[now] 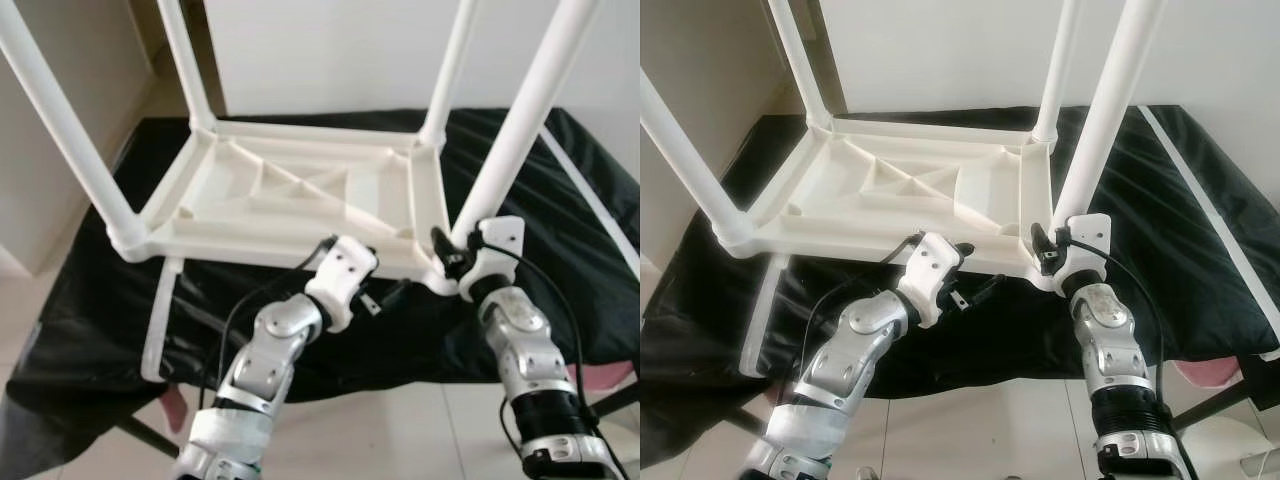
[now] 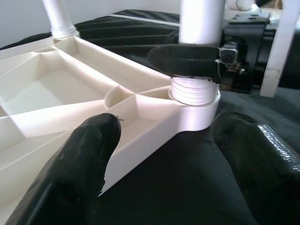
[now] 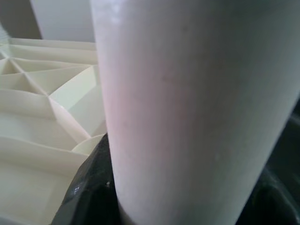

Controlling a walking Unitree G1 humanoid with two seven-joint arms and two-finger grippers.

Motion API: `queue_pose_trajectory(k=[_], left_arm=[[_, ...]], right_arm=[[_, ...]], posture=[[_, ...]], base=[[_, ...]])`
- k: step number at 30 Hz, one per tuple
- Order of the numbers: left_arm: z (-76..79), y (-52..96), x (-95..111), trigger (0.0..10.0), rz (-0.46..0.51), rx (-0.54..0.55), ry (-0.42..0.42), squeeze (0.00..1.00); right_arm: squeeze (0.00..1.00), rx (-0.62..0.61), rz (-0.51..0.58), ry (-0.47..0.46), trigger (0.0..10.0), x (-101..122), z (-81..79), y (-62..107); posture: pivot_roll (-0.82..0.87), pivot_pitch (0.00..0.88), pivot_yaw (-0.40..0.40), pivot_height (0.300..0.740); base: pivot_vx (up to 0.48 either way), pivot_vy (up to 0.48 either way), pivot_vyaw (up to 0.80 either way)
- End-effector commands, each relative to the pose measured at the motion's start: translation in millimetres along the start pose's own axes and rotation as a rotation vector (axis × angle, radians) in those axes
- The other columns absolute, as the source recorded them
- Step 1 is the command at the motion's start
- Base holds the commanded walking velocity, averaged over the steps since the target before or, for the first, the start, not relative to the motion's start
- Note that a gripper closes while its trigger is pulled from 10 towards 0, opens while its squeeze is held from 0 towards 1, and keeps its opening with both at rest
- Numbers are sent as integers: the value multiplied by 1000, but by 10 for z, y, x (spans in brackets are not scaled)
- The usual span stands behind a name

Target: Building children table

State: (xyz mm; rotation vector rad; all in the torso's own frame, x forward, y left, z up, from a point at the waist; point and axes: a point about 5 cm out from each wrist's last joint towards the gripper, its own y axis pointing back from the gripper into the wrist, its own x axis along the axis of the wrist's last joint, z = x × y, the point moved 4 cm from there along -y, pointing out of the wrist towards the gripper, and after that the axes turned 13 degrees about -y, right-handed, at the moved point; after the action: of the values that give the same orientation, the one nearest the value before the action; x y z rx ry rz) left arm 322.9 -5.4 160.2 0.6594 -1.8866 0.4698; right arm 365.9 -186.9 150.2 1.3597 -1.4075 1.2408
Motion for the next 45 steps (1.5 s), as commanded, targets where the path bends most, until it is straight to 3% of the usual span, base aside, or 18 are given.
queue_pose_trajectory(k=[1,13,15,17,30,31,32,33,34,42,45], left_arm=[[-170,12,-49,10000,-36,164,10,0],[-234,15,-87,10000,-49,177,53,0],[-237,-16,-62,10000,-43,175,48,0],[-238,-25,-54,10000,-41,175,49,0],[-270,-72,-14,10000,-28,175,51,0],[-271,-70,-17,10000,-29,175,52,0],[-270,-69,-19,10000,-29,172,49,0],[-270,-69,-19,10000,-29,172,49,0],[-263,-70,-17,10000,-28,168,49,0],[-194,-70,15,10000,-10,116,24,0],[-186,-45,11,10000,-7,94,14,0]], right_arm=[[0,-62,-89,-27,10000,-246,93,87],[0,-268,-38,-58,10000,-251,64,213],[0,-386,6,-87,10000,-221,84,269],[0,-422,10,-99,10000,-225,84,285],[0,-406,2,-113,10000,-219,-64,265],[184,-404,9,-121,10000,-210,-63,264],[886,-399,14,-114,10000,-197,-59,260],[886,-399,14,-114,10000,-197,-59,260],[1000,-392,21,-114,10000,-184,-60,259],[1000,-321,43,-93,10000,-109,-73,259],[1000,-186,16,-80,10000,-89,-64,245]], posture=[[-43,32,12,740],[-53,40,27,740],[-61,41,33,740],[-65,40,37,740],[-65,47,43,740],[-65,46,43,740],[-65,46,43,740],[-65,46,43,740],[-67,46,43,740],[-67,48,42,740],[-68,48,41,740]], base=[[0,0,0],[0,0,0],[0,0,0],[0,0,0],[0,0,0],[0,0,0],[0,0,0],[0,0,0],[0,0,0],[0,0,0],[0,0,0]])
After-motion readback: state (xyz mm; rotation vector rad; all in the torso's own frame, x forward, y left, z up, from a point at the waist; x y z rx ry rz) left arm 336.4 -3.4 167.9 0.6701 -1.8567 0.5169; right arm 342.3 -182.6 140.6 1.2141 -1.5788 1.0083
